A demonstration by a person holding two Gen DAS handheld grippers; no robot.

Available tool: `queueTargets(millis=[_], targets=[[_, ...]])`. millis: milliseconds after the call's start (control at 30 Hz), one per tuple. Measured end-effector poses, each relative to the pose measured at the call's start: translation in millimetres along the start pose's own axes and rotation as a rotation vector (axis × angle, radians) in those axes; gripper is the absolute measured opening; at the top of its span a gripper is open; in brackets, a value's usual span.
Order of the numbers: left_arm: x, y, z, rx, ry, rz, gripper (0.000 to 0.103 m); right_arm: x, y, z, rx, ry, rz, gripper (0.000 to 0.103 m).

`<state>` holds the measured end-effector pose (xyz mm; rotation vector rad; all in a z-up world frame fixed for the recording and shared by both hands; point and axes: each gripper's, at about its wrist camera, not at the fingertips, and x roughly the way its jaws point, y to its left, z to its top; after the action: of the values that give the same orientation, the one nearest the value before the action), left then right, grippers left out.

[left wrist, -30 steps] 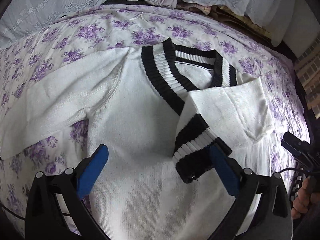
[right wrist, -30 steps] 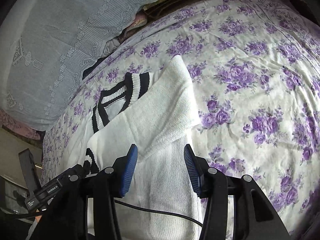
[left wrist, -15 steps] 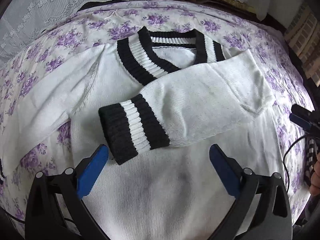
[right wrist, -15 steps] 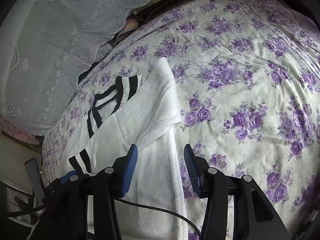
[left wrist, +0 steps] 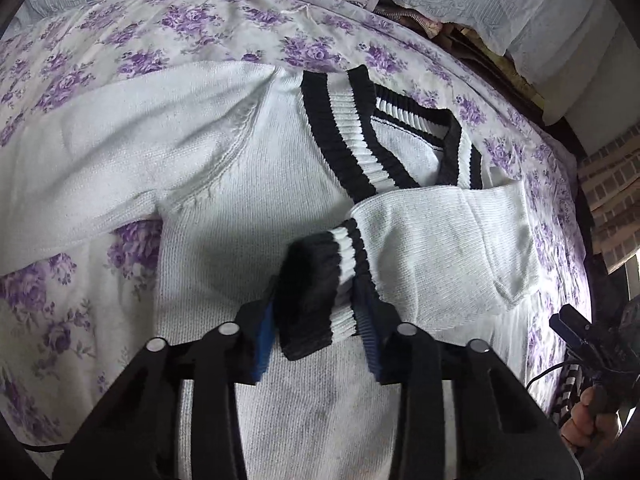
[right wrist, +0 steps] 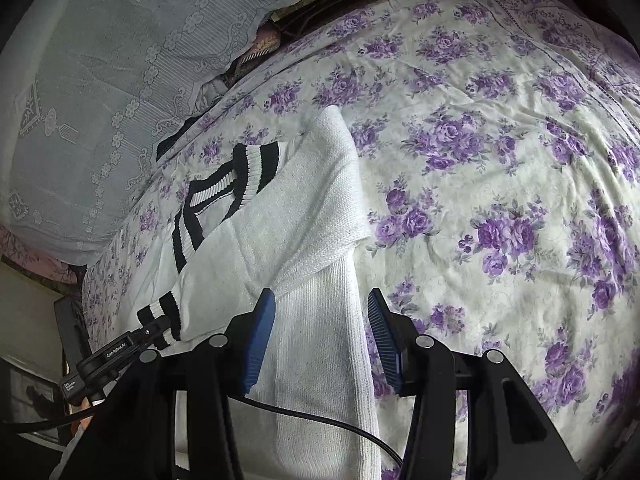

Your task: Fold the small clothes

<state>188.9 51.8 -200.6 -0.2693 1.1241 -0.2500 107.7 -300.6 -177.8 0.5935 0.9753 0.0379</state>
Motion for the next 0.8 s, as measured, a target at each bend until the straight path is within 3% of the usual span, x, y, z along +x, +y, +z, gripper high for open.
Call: queueTargets(millis=[33, 167, 200, 300, 400, 467, 567, 667, 700, 733, 800], targets=[[-0.5, -2.8, 2.5, 0.011, -0.011, 0.008, 0.025, 0.9, 2.0, -0.5, -0.009, 0.002, 0.0, 0.048], [-14.7, -8.9, 29.1, 0.049, -0.087, 0.073, 0.017, -0.6, 5.7, 7.3, -0.027, -0.012, -0.006, 0.045], [-22.2, -8.2, 41.5, 0.044, -0.117, 0.08, 0.01, -1.1, 5.9, 12.9, -0.025, -0.019, -0.004, 0.043], [-44.2, -7.3, 82.0, 0.029, -0.195, 0.076, 0.01, -2.9, 8.8, 33.5, -0.023, -0.055, 0.003, 0.043], [-46.6, -9.4, 104.1, 0.062, -0.229, 0.152, 0.009, 2.7, 18.6, 53.6, -0.043, -0.083, 0.01, 0.041], [-40.4, -4.5, 106.3, 0.068, -0.231, 0.189, 0.009, 9.7, 27.0, 62.9, -0.062, -0.091, 0.019, 0.04], [-14.6, -0.8, 96.1, 0.139, -0.207, 0.313, 0.011, 32.3, 38.1, 70.6, -0.096, -0.067, 0.004, 0.036], [23.4, 16.3, 82.1, 0.146, -0.102, 0.379, 0.012, 77.7, 41.8, 71.1, -0.159, 0.051, -0.114, 0.033], [27.9, 20.9, 79.5, 0.14, -0.096, 0.386, 0.014, 95.6, 37.3, 69.8, -0.17, 0.112, -0.176, 0.023], [27.5, 24.1, 78.8, 0.129, -0.1, 0.379, 0.016, 102.1, 32.0, 68.9, -0.167, 0.119, -0.203, 0.016], [19.4, 26.6, 83.0, 0.106, -0.111, 0.351, 0.016, 96.6, 32.9, 72.9, -0.155, 0.103, -0.209, 0.013]])
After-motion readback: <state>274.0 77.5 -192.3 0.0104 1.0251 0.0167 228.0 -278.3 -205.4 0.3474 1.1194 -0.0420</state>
